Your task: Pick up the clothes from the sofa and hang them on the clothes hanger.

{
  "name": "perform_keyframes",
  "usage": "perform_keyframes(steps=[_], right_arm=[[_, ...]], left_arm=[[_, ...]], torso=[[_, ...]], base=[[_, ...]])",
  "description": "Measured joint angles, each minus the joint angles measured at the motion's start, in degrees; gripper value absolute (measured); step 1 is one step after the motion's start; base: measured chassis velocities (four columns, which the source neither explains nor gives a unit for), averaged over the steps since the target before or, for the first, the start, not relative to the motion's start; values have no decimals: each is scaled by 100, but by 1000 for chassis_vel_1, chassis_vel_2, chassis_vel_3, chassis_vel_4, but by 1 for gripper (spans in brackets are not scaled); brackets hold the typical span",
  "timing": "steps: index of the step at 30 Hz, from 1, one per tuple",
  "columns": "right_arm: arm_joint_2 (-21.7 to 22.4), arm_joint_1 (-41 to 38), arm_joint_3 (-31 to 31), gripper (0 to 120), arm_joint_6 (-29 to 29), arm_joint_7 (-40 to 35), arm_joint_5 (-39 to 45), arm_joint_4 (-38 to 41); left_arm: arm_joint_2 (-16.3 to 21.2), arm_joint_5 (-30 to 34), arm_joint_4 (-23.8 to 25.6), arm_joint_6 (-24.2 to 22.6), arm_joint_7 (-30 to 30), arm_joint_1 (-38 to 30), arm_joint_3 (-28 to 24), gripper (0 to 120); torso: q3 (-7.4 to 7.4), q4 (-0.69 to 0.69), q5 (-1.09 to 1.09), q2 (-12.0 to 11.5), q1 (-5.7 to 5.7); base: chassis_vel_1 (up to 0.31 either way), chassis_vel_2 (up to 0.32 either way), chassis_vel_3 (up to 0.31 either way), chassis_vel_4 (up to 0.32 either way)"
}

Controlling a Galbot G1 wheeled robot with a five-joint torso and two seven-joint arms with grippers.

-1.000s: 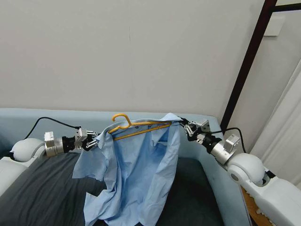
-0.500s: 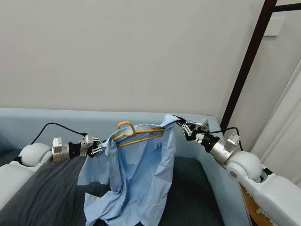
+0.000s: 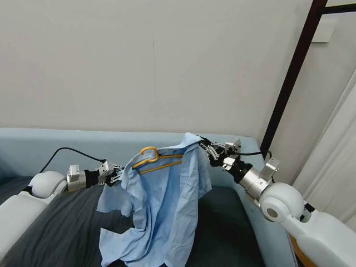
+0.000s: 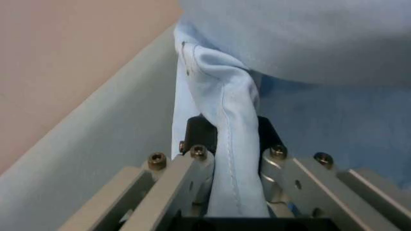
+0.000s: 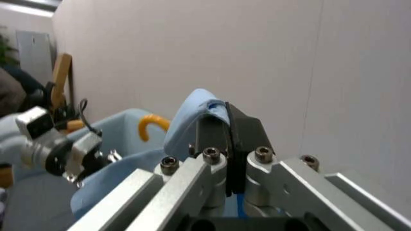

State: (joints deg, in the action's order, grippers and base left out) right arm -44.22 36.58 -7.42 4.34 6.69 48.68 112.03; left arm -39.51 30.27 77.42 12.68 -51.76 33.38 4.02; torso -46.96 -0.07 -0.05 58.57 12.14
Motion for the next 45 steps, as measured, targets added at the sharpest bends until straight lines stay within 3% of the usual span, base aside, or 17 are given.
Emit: perform_keyframes(steps=[11, 17, 21, 32, 38, 41, 43, 45], right_arm=[[-179, 659, -338, 0, 412, 257, -1874, -499], [-225, 793, -392, 2, 491, 255, -2144, -557], [-343, 888, -502, 22, 562, 176, -2189, -541], [-421, 1207, -577, 58, 844, 511, -2387, -582], [-249, 1449, -307, 81, 1673, 2022, -2798, -985], [-191, 1403, 219, 95, 1988, 2818, -2955, -1173], [-163, 1366, 334, 97, 1993, 2870, -2924, -1179], [4, 1188, 642, 100, 1929, 2904, -2503, -1109]], left_arm=[[23, 429, 88, -4, 138, -65, -67, 7], [145, 538, 158, 1, 137, -137, -75, 7], [215, 572, 207, 4, 156, -149, -84, 7], [308, 661, 287, 5, 171, -146, -63, 7], [395, 997, 240, 9, 90, -355, -77, 7], [471, 1426, 82, -51, -444, -824, -215, 7], [495, 1536, 36, -92, -594, -990, -282, 7], [543, 1790, -140, -258, -1019, -1594, -481, 7]], torso=[[0, -1, 2, 0, 0], [0, -1, 0, 0, 0], [0, 0, -1, 0, 0], [0, 0, 0, 0, 0], [0, -1, 1, 0, 0], [0, -1, 1, 0, 0], [0, 0, 1, 0, 0], [0, 0, 0, 0, 0]], base=[[0, 0, 0, 0], [0, 0, 0, 0], [0, 0, 0, 0], [0, 0, 0, 0], [0, 0, 0, 0], [0, 0, 0, 0], [0, 0, 0, 0], [0, 0, 0, 0]])
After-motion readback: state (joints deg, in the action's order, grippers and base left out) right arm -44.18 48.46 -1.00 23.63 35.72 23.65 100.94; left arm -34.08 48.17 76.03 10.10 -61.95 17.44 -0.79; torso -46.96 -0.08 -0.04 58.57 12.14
